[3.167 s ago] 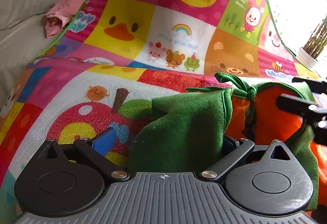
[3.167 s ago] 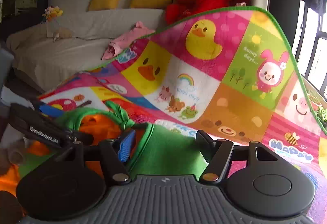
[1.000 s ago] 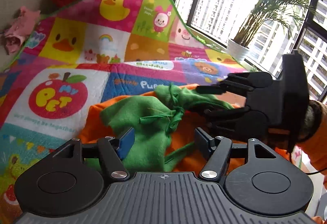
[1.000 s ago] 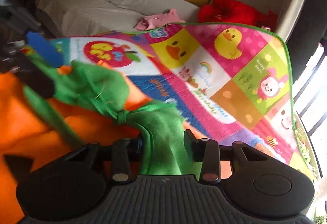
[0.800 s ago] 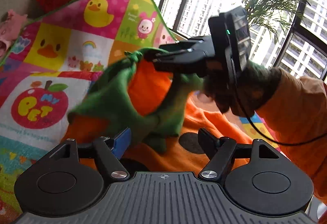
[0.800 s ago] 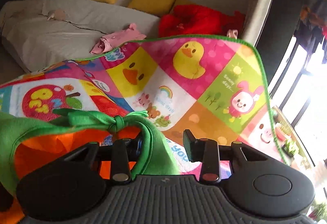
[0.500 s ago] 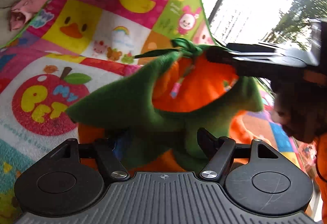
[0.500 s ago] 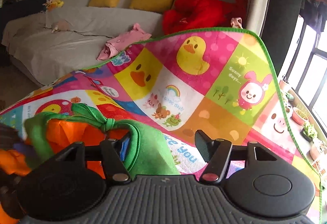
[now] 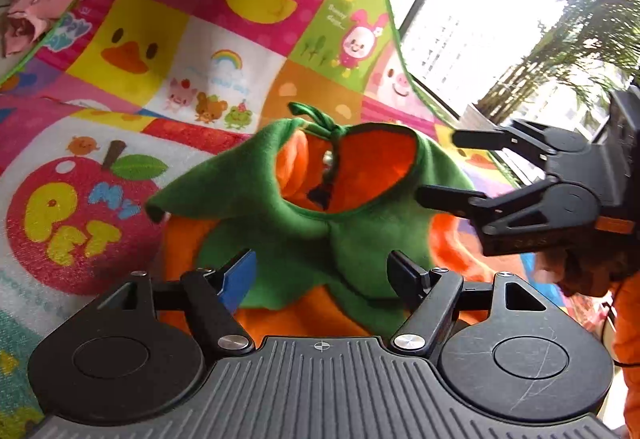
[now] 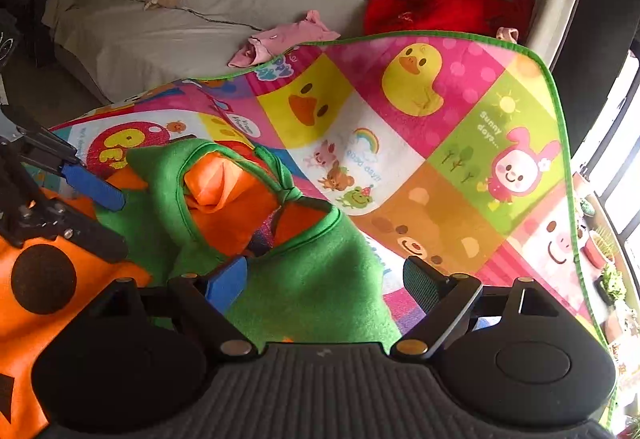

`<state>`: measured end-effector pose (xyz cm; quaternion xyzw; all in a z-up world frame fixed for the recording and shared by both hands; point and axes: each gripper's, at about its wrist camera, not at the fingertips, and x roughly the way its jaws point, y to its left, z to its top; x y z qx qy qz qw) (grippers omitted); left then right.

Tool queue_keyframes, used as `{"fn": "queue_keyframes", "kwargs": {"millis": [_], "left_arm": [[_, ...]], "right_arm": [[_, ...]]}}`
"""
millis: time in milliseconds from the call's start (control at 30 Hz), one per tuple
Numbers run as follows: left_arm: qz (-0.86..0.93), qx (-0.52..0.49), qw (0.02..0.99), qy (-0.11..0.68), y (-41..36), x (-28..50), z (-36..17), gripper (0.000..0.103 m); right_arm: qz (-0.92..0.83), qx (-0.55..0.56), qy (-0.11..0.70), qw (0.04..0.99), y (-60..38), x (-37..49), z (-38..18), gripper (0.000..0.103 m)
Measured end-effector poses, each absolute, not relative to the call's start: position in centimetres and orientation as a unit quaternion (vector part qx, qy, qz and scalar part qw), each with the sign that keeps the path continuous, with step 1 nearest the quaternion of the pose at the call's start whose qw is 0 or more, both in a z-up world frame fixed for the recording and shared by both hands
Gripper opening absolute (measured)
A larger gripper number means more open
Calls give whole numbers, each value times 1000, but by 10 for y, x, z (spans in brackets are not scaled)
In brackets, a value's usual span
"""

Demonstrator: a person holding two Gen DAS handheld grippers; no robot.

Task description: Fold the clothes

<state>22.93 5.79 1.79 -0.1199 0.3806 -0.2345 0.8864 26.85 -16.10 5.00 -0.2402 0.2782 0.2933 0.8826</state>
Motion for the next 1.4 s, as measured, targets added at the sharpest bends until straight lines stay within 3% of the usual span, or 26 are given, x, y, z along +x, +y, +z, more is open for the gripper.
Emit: {"fn": "queue_keyframes", "kwargs": {"millis": [133, 300, 367, 433, 533, 733, 1000, 1133, 1233, 1267, 1400], "left_arm": [[-277, -110, 868, 396, 38, 219, 12, 77], [-267, -108, 859, 423, 35, 224, -3, 77], [-267, -109, 859, 423, 38, 225, -4, 77], [-265, -110, 860, 422, 38, 226, -2, 80], [-258, -108, 863, 421, 38, 223, 1, 82], [-269, -103, 870, 399, 59, 199, 24, 84], [-332, -74, 901, 270, 64, 135, 110, 91], [-332, -84, 909, 240, 43, 144, 121, 91], [-314, -84, 907, 269, 36, 157, 102, 78], [-306, -83, 906, 279, 38, 159, 95, 69], [-278, -81, 903, 319, 45, 167, 67, 64]], "right_arm": [[285, -246, 273, 885, -150, 283, 28, 86], [287, -129, 317, 895, -159, 315, 12, 81], [291, -124, 311, 896, -158, 310, 13, 71], [297, -127, 300, 898, -156, 302, 17, 42], [311, -130, 272, 901, -157, 280, 34, 23], [358, -166, 229, 890, -172, 208, 64, 22], [371, -295, 263, 840, -162, 147, 6, 22], [364, -304, 256, 842, -160, 138, 10, 22], [361, -311, 251, 843, -165, 130, 17, 23], [359, -309, 249, 845, -170, 127, 21, 24], [348, -289, 240, 859, -193, 121, 41, 44]]}}
